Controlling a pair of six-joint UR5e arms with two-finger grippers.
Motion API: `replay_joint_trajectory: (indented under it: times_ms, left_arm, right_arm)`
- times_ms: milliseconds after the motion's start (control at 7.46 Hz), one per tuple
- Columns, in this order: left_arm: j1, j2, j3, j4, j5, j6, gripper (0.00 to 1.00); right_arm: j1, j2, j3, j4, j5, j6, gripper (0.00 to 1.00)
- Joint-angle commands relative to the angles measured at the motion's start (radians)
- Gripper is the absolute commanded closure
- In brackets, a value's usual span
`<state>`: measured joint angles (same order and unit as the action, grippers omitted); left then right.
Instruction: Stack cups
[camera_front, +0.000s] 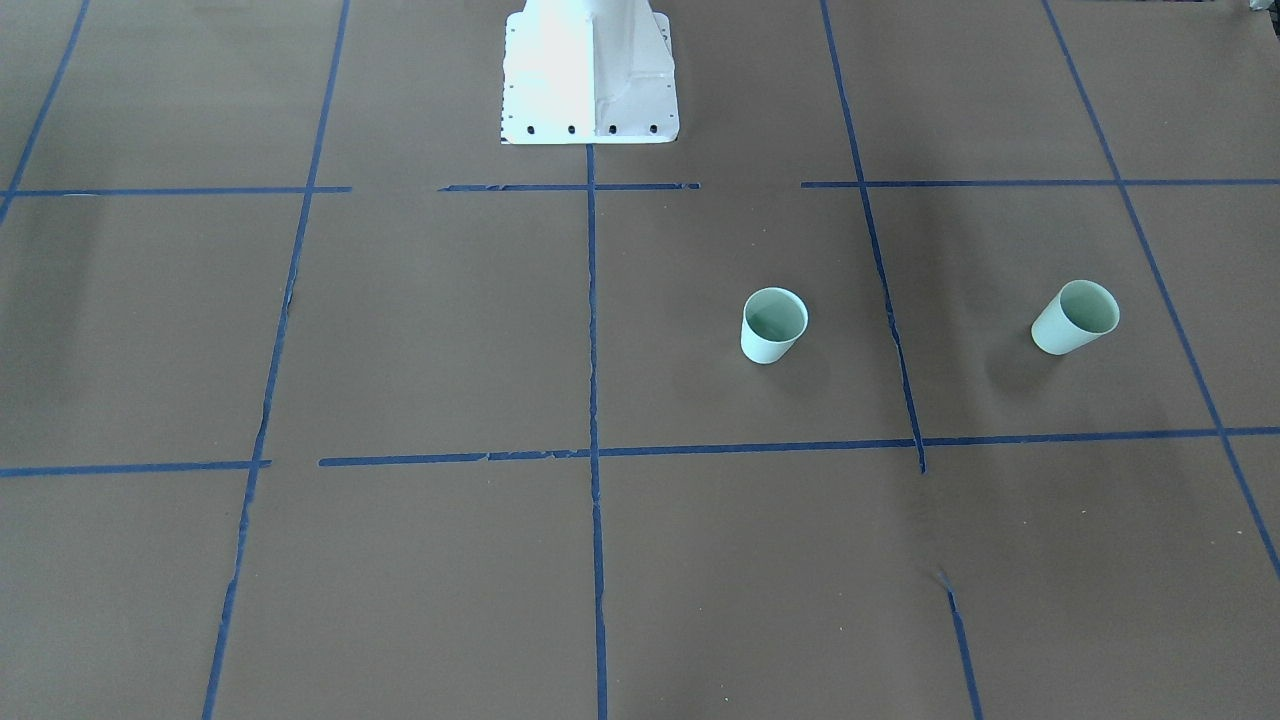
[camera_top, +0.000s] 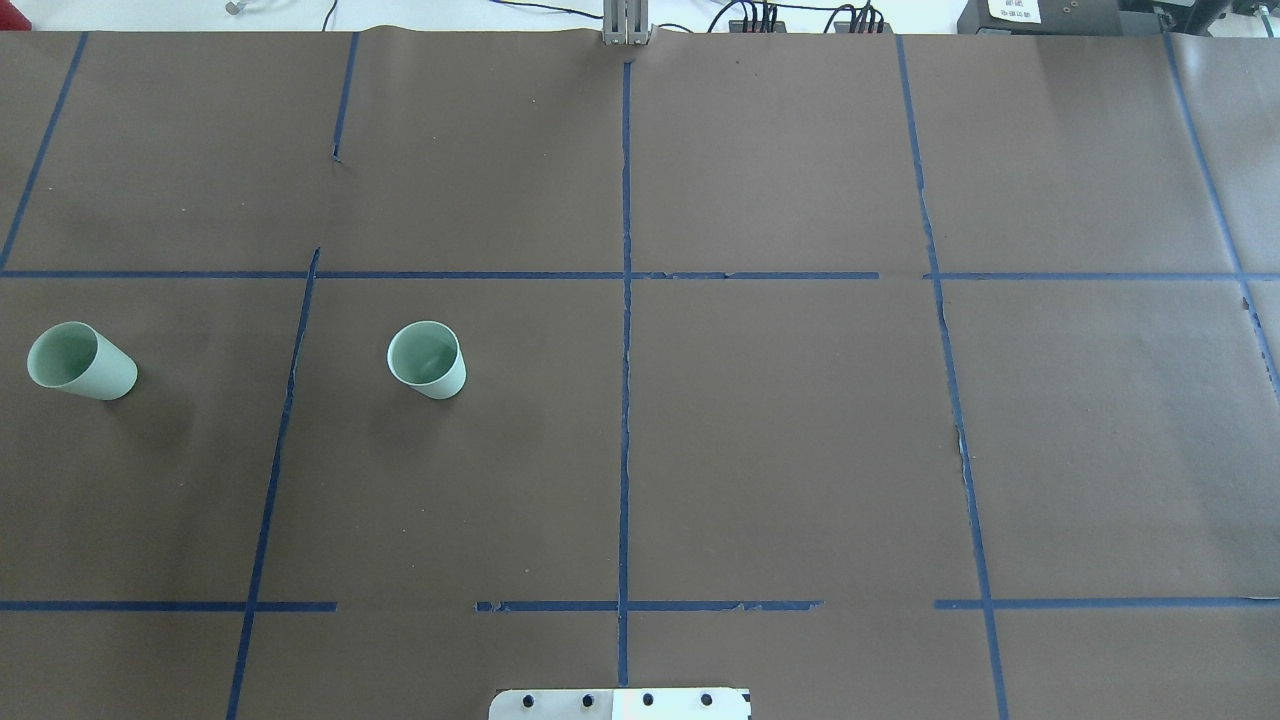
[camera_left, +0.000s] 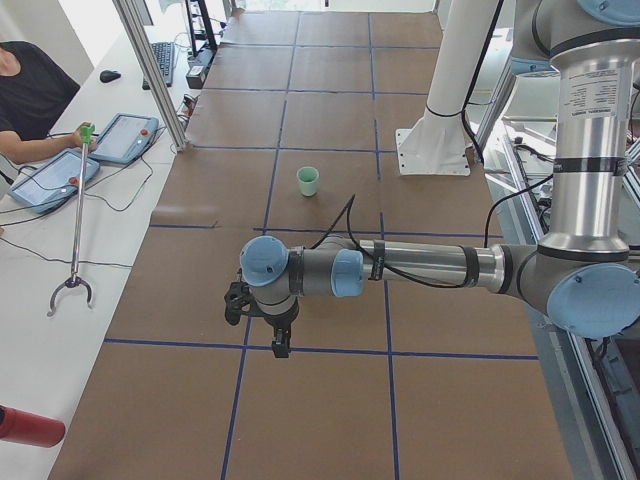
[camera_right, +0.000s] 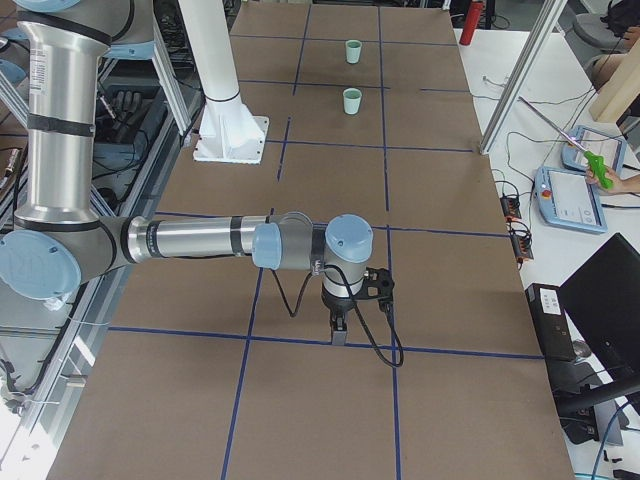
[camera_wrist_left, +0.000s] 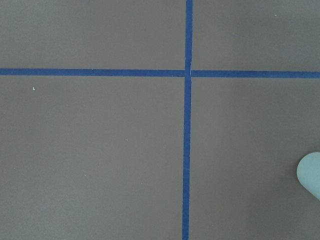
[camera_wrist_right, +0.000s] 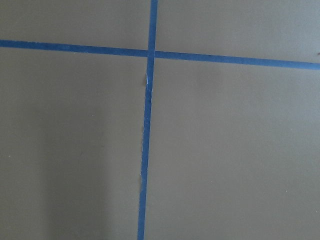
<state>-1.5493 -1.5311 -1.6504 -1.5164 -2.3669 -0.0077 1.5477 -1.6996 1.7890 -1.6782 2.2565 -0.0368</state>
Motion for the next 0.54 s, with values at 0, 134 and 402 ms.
replay_joint_trajectory:
  times_ms: [0,134,402]
  left_arm:
    - [0.000,-0.007,-0.005,-0.002,-0.002,0.002,0.00]
    - [0.000,-0.009,-0.009,-0.008,-0.002,0.002,0.00]
    - [0.002,-0.021,-0.025,-0.008,-0.003,-0.012,0.00]
  right_arm:
    - [0.000,0.000,0.001,-0.001,0.000,0.000,0.00]
    - [0.000,0.000,0.001,0.000,0.000,0.000,0.00]
    - [0.000,0.000,0.001,0.000,0.000,0.000,0.00]
